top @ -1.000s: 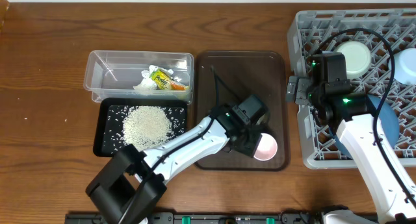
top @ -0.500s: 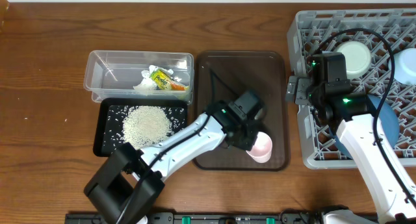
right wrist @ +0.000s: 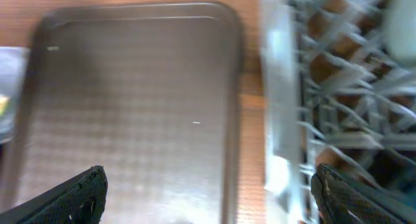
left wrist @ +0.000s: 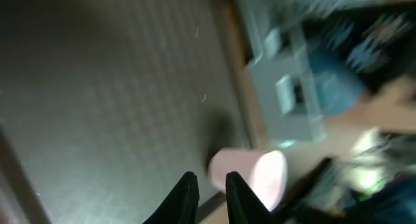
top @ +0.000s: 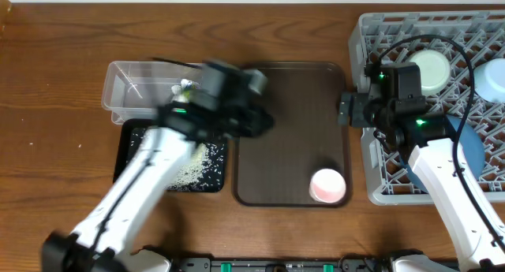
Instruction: Sort waste into correct bins and load items into the dishwasher rack
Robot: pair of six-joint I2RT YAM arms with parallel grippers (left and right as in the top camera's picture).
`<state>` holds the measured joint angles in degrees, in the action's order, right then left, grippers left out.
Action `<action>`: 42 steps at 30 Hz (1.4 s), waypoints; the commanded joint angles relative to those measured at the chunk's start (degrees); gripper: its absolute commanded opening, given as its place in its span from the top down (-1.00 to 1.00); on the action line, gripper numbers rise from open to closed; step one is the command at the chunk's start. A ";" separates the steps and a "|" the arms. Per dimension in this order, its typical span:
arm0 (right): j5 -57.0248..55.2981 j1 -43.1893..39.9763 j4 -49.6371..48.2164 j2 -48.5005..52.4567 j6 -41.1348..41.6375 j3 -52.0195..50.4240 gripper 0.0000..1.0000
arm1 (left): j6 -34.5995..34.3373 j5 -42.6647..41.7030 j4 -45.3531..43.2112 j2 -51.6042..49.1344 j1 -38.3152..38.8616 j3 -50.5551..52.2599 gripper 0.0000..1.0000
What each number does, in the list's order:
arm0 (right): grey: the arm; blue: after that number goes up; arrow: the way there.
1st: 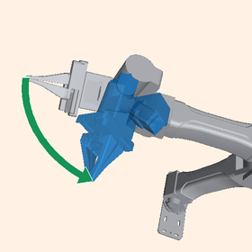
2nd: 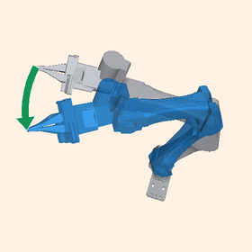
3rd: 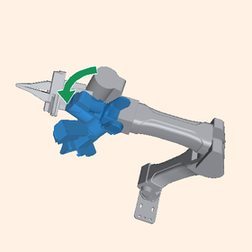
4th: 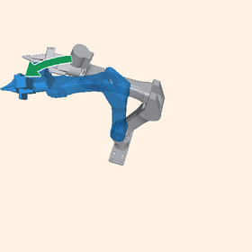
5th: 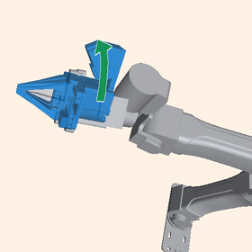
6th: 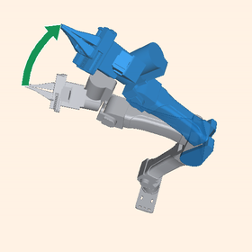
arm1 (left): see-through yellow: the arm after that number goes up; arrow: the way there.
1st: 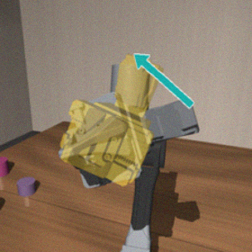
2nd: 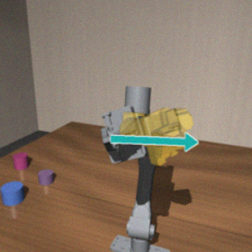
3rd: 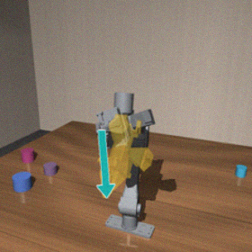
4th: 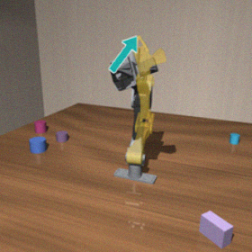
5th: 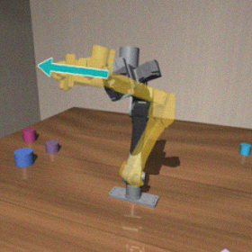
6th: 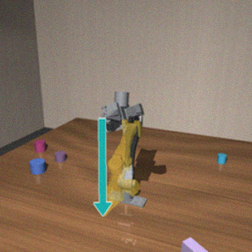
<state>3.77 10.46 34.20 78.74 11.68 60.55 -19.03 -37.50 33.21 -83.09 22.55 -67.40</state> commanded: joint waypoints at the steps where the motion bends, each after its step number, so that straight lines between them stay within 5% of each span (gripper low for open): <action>1: 7.04 -0.33 -0.83 0.11 -2.58 0.50 -0.99 | 1.42 -14.97 1.05 2.71 -7.69 0.09 0.55; 8: 6.82 -0.37 -1.31 0.11 -2.58 0.50 -0.98 | 10.01 -15.56 8.46 2.32 -9.33 0.11 0.02; 13: 6.78 -0.37 -1.64 0.11 -2.58 0.50 -0.99 | 10.67 -8.46 9.90 1.01 -3.87 0.17 -0.96; 18: 6.80 -0.37 -1.64 0.13 -2.56 0.50 -0.98 | 10.64 -2.19 8.85 -0.04 2.54 0.33 -1.00; 22: 6.80 -0.37 -1.62 0.11 -2.58 0.50 -0.98 | 10.64 -0.04 6.71 -1.77 8.28 0.33 -0.40; 28: 6.78 -0.37 -1.57 0.11 -2.56 0.50 -0.99 | 6.95 8.94 5.25 -6.32 17.84 0.33 -0.15; 42: 6.78 -0.37 -1.42 0.13 -2.58 0.50 -0.99 | 5.14 14.62 -0.50 -13.68 27.04 0.33 -0.11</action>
<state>10.33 10.46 32.75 78.74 9.98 60.55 -13.54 -24.67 33.32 -95.74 49.54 -67.31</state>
